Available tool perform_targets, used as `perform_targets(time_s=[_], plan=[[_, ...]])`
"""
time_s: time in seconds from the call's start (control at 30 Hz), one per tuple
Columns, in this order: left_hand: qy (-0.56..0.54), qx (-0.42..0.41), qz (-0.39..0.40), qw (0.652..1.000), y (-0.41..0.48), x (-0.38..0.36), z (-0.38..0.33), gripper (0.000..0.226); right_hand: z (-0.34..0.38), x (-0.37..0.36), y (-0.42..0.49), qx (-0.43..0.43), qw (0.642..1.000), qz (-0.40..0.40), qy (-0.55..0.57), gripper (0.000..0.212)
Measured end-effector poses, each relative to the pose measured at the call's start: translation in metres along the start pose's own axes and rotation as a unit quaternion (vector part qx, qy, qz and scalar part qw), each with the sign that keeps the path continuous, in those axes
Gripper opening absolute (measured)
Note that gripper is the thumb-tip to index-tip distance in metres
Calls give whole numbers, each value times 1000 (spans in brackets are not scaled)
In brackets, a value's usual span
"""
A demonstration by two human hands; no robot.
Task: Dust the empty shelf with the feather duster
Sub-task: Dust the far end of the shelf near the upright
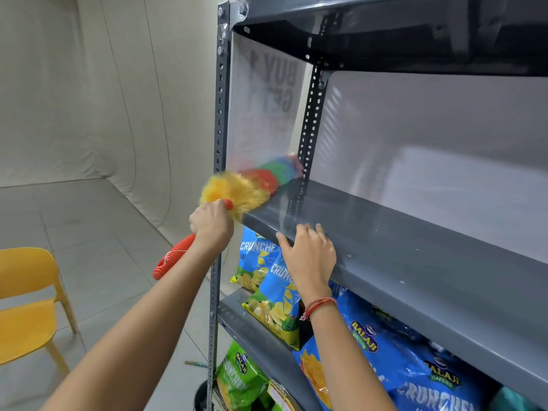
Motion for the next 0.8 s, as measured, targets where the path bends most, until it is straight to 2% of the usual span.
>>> perform_targets(time_s=[0.37, 0.6, 0.8], plan=[[29, -30, -9, 999, -14, -1, -10, 24, 1, -1, -4, 15, 1000, 7, -17, 51], [20, -14, 12, 1000, -11, 9, -20, 23, 1, 2, -6, 18, 1000, 16, -10, 47], [0, 1, -1, 1000, -3, 9, -23, 20, 2, 0, -8, 26, 999, 26, -25, 48]])
Point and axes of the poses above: each hand's wrist, its own y-axis towards the middle knuckle, its own x-axis out of the back of the hand, z = x × y, the point moved 7 cm from there along y, towards the middle knuckle, and after that the axes turned 8 degrees about z, right-handed, at the moved point
